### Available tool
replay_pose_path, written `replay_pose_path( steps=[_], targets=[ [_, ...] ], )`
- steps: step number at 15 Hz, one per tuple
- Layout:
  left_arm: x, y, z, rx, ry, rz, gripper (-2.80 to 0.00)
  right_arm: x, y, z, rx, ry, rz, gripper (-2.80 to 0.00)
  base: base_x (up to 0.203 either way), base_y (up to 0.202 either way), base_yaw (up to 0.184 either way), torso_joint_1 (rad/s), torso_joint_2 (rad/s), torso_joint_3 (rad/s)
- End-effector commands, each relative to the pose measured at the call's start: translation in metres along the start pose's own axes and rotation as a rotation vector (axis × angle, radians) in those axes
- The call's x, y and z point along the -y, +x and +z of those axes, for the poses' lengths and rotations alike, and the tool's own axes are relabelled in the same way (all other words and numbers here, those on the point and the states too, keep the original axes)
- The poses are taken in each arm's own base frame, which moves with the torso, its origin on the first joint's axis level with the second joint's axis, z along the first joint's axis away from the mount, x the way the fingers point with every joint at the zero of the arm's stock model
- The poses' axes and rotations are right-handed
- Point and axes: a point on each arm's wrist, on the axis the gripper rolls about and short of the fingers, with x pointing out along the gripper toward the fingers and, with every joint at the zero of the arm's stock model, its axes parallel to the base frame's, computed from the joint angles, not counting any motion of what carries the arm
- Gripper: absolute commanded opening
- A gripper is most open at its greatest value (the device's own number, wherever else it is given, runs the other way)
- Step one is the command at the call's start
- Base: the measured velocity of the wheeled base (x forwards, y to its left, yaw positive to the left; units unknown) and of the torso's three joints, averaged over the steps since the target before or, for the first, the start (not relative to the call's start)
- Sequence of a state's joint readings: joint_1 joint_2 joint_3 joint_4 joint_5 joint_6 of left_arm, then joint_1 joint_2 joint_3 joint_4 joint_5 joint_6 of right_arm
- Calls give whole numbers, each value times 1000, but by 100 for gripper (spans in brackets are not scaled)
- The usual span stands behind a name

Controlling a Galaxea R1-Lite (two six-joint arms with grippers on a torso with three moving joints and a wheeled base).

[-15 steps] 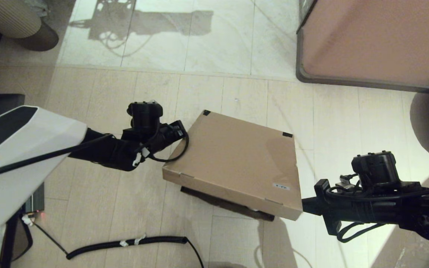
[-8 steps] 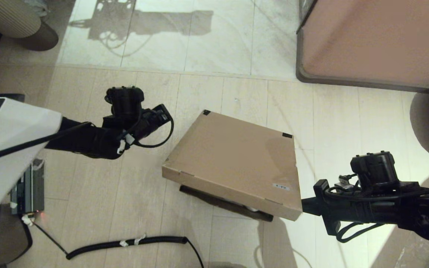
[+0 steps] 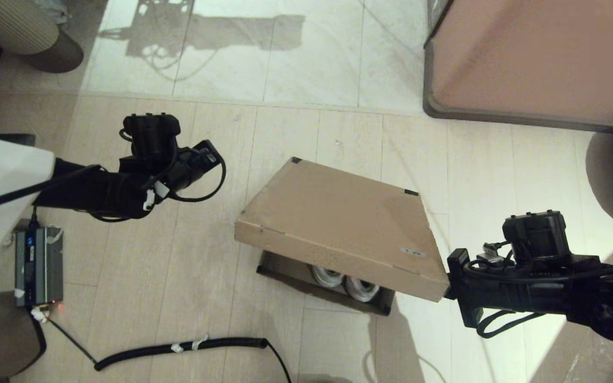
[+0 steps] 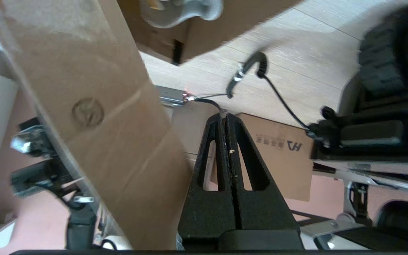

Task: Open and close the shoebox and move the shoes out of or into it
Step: Open the shoe box

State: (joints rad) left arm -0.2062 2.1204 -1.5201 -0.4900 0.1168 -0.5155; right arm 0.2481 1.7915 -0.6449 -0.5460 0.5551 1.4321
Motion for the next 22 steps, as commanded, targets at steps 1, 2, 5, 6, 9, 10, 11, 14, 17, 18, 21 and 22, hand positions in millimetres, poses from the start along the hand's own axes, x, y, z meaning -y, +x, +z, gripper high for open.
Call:
replay_pose_path(
  steps=[1,2,5,6,9,10,11,14,17,18,21,22],
  targets=[
    [-5,-1,-7,-19,0,15,-280,-9,-2,0,1,-9,31,-280,0,0,0,0,0,0],
    [-8,-2,-12,-36,2,25,-280,-13,-2,1,2,-15,42,-280,0,0,0,0,0,0],
    [-14,-3,-21,-67,6,43,-280,-22,-4,2,13,-27,67,-280,0,0,0,0,0,0],
    [-14,-3,-23,-71,7,45,-280,-25,-6,3,19,-30,78,-280,0,0,0,0,0,0],
    [-19,-5,-34,-112,13,61,-280,-35,-19,10,61,-37,123,-280,0,0,0,0,0,0],
    [-21,-7,-42,-140,17,71,-280,-39,-26,12,78,-41,142,-280,0,0,0,0,0,0],
    [-23,-10,-52,-175,24,82,-280,-42,-32,16,101,-42,160,-280,0,0,0,0,0,0],
    [-14,-15,-70,-228,37,65,-280,-54,-43,22,143,-70,219,-280,0,0,0,0,0,0],
    [5,-17,-80,-246,46,16,-280,-69,-39,32,199,-115,292,-280,0,0,0,0,0,0],
    [11,-17,-82,-247,47,0,-280,-76,-35,37,230,-130,321,-280,0,0,0,0,0,0],
    [22,-20,-87,-259,52,-28,-280,-92,-18,56,305,-150,370,-280,0,0,0,0,0,0],
    [21,-20,-87,-258,52,-27,-280,-96,-11,64,351,-146,375,-280,0,0,0,0,0,0]
  ],
)
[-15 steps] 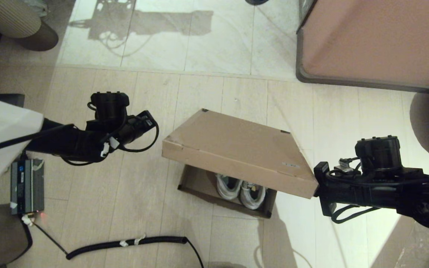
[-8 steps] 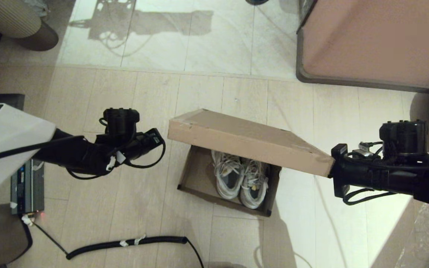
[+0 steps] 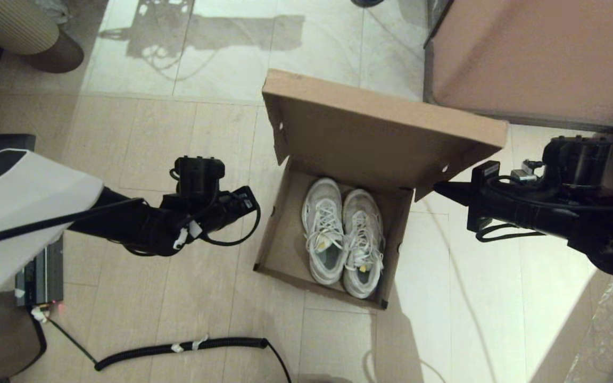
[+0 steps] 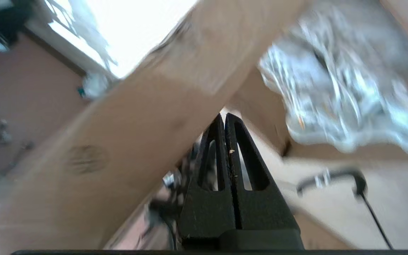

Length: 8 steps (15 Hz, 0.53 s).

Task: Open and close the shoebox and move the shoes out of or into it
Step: Open the shoe box

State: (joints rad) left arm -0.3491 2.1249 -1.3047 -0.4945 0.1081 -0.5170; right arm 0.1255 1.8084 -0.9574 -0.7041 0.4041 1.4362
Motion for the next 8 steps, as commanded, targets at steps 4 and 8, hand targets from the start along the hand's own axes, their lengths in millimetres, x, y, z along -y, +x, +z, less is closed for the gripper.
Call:
replay_pose_path(
  steps=[4,8],
  targets=[
    [-4,11,-12,-21,2,14,-280,2,32,21,169,-29,56,-280,0,0,0,0,0,0],
    [-3,40,-17,4,18,11,-280,16,29,17,172,-327,-20,-280,0,0,0,0,0,0]
  ],
)
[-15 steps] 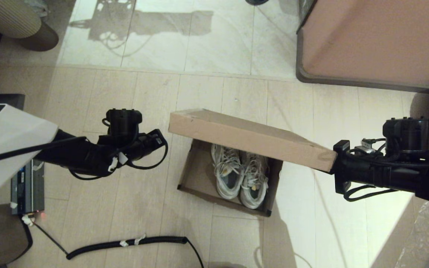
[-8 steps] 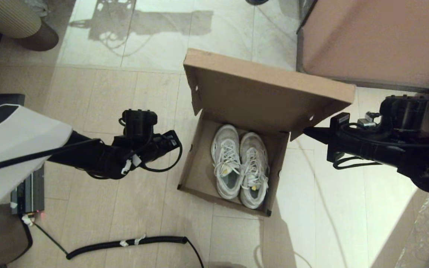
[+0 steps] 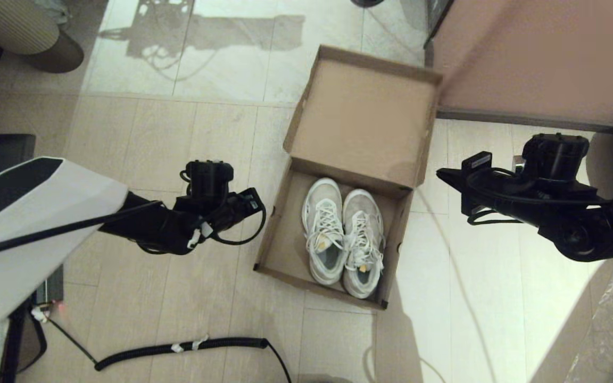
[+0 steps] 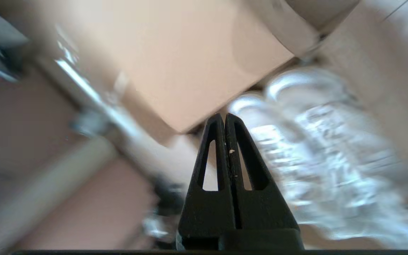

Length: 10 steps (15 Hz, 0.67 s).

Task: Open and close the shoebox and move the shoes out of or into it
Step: Open the shoe box

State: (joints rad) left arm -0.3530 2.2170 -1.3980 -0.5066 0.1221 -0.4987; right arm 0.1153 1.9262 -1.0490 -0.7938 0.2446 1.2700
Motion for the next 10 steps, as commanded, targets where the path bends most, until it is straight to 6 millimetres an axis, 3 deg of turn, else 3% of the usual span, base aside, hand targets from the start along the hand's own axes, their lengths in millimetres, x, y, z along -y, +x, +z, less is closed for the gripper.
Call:
replay_pose_path(
  steps=[1,3,4,10],
  targets=[
    [-4,21,-14,-11,1,16,-280,20,-4,-9,-28,-300,-71,-280,0,0,0,0,0,0],
    [-9,29,-22,-16,-3,43,-280,43,-13,-21,-87,-542,-154,-280,0,0,0,0,0,0],
    [-11,34,-26,-14,-11,65,-280,47,-15,-23,-84,-585,-180,-280,0,0,0,0,0,0],
    [-10,53,-48,-52,-24,87,-280,44,-19,-28,-93,-595,-213,-280,0,0,0,0,0,0]
  ],
)
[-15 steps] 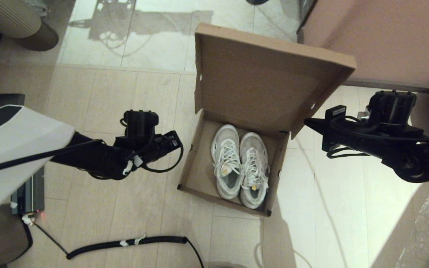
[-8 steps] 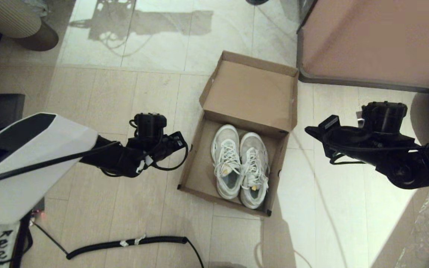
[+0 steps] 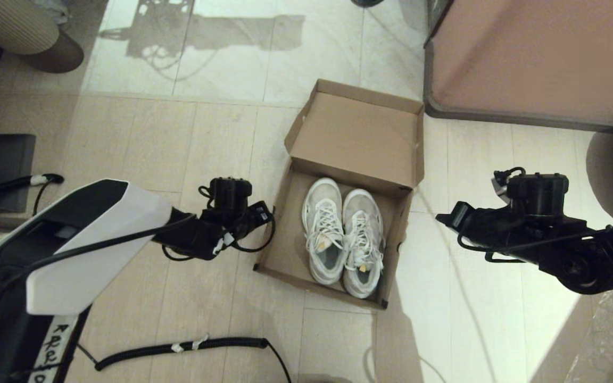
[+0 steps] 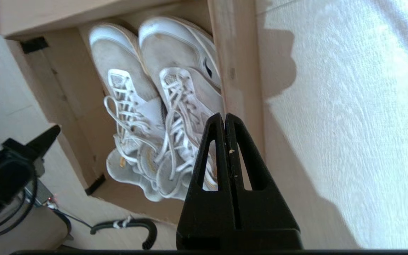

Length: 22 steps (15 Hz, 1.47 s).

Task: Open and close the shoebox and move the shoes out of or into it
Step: Open the shoe box

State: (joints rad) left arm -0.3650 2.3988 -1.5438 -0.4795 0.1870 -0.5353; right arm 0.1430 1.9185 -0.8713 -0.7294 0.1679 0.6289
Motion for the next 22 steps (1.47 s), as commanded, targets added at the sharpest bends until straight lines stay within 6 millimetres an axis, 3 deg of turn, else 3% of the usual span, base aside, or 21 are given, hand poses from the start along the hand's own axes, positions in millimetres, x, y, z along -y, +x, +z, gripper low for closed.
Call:
replay_pose_path(
  steps=[1,5,12,15,18,19,22],
  targets=[
    [1,5,-13,-40,-15,13,-280,-2,-2,1,4,0,6,-280,0,0,0,0,0,0],
    [26,-4,-25,-114,-213,79,-280,0,-2,-4,-23,-30,-34,-280,0,0,0,0,0,0],
    [64,-23,-48,-174,-211,30,-280,-4,0,-20,-68,-124,-167,-280,0,0,0,0,0,0],
    [60,-30,-41,-153,-219,55,-280,-15,-1,-34,-122,-220,-139,-280,0,0,0,0,0,0],
    [41,-40,-14,-116,-247,89,-280,-37,-3,-58,-184,-268,-77,-280,0,0,0,0,0,0],
    [35,-44,-5,-101,-257,97,-280,-41,-3,-64,-200,-278,-76,0,0,0,0,0,0,0],
    [17,-55,17,-64,-283,128,-280,-45,8,-85,-198,-334,-164,0,0,0,0,0,0,0]
  ],
)
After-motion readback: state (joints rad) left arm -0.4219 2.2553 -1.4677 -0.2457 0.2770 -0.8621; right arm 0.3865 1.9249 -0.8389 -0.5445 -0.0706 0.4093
